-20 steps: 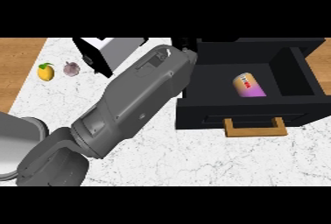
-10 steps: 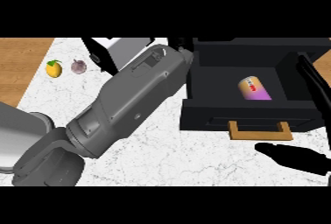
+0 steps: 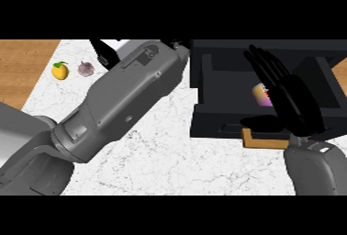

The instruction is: Pick up the can, place it into the drawer and close the drawer

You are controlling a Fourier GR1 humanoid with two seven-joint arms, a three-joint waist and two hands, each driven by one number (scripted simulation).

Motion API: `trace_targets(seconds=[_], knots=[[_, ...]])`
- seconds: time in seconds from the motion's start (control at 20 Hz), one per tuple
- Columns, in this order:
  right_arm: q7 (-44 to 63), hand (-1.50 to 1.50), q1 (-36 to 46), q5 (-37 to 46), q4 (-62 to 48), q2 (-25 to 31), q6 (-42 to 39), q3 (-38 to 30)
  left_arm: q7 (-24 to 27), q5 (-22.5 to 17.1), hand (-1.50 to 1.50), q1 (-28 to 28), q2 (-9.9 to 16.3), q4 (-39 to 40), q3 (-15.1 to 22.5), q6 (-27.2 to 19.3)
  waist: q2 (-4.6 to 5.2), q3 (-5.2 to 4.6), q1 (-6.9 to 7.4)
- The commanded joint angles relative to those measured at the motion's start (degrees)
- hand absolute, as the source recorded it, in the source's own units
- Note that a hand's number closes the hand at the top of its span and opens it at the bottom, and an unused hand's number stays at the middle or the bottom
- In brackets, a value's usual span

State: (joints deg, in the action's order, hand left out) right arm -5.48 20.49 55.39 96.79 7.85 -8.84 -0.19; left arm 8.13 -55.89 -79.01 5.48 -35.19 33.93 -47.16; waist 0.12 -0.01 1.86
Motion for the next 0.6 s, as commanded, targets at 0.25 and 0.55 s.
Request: trace_targets(seconds=[0.25, 0.55], knots=[[-1.0, -1.5, 11.5, 11.9, -26.1, -1.1, 12.8, 2.0, -2.9, 3.0, -1.5, 4.2, 5.9, -6.2, -0.3, 0.4, 0.11, 0.03, 0.25], [-0.7, -1.5, 16.9, 15.2, -40.8, -1.7, 20.8, -0.2, -7.3, 4.6, -1.5, 9.1, 10.7, -14.8, 0.5, -1.2, -0.19, 0.03, 0.99]])
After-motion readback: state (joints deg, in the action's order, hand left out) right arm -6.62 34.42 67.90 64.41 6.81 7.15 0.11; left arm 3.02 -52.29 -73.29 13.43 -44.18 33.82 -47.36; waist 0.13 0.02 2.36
